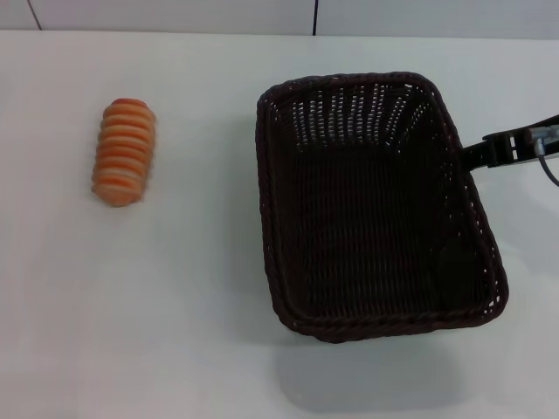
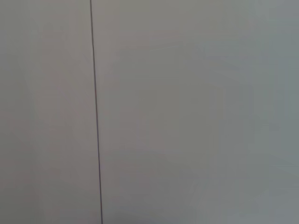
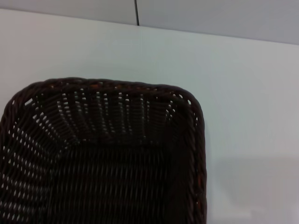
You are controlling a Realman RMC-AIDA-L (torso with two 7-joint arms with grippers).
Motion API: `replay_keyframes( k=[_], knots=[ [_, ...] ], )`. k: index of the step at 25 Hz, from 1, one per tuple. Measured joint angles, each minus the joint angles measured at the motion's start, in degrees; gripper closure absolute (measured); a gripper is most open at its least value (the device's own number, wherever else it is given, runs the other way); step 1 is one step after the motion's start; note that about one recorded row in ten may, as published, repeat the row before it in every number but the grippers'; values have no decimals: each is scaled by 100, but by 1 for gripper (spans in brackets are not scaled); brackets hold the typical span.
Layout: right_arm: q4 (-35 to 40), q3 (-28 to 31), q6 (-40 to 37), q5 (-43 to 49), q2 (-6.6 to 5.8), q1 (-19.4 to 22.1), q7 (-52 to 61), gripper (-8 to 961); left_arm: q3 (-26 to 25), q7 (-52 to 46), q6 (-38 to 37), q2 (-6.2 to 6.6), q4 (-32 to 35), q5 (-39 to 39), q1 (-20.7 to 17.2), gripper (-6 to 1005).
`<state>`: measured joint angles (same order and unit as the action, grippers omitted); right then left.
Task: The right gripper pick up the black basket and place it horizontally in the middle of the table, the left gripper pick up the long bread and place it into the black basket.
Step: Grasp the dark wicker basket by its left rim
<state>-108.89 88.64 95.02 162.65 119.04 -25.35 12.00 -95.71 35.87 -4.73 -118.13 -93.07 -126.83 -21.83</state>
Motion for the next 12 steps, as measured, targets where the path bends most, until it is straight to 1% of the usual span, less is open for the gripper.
replay_keyframes(
  k=[3, 5, 10, 12],
  knots=[
    [121, -157, -323, -17, 7, 123, -30, 139, 8, -1, 0, 0, 0, 0, -2, 184],
    [163, -207, -395, -18, 7, 139, -31, 139, 11, -1, 0, 0, 0, 0, -5, 184],
    [544, -496, -903, -22, 11, 180, -4, 139, 18, -2, 0, 6, 14, 0, -35, 184],
    [587, -534, -955, -23, 12, 178, 6, 139, 18, -2, 0, 7, 17, 0, -40, 184]
  ],
)
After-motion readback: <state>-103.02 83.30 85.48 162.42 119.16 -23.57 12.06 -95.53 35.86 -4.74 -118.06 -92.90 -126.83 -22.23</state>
